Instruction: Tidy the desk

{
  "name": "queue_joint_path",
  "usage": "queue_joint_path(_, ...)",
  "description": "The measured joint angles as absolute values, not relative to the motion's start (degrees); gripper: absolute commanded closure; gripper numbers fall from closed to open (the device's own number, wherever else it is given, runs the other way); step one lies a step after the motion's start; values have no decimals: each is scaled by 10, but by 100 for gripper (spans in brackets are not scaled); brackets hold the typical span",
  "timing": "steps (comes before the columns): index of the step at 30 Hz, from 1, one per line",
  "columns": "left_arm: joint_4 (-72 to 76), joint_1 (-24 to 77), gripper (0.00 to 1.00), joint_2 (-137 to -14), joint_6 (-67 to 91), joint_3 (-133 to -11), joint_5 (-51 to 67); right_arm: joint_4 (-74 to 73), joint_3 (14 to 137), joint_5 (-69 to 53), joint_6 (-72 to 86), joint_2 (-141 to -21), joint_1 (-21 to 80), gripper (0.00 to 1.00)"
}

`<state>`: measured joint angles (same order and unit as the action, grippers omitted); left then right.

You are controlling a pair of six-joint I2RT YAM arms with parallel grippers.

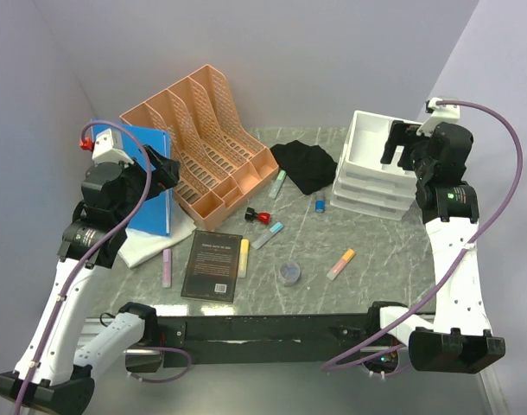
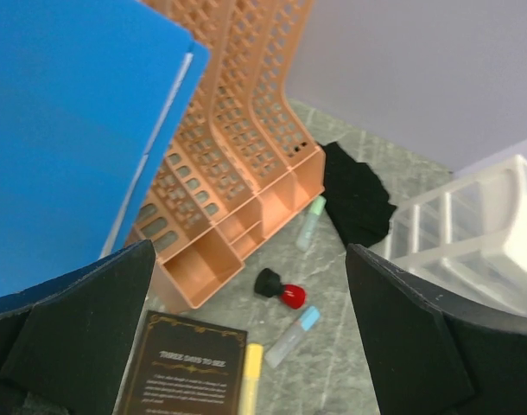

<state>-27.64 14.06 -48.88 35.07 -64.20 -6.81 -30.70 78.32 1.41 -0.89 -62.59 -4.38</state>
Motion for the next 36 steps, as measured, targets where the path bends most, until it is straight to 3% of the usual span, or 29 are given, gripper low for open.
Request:
queue_joint_path(7, -298, 141, 1, -492, 322, -645, -96, -305, 777, -35, -27, -621, -44, 0)
queue_joint_path(20, -340, 141, 1, -534, 309, -685, -150, -403, 736, -398, -212, -602, -9, 0)
queue_joint_path(28, -410, 168, 1, -625, 311, -766, -219, -414, 735, -442, -218, -648, 9, 0)
queue_joint_path(36, -504, 262, 0, -736, 336, -858, -376, -414, 735, -444, -218, -669, 33, 0)
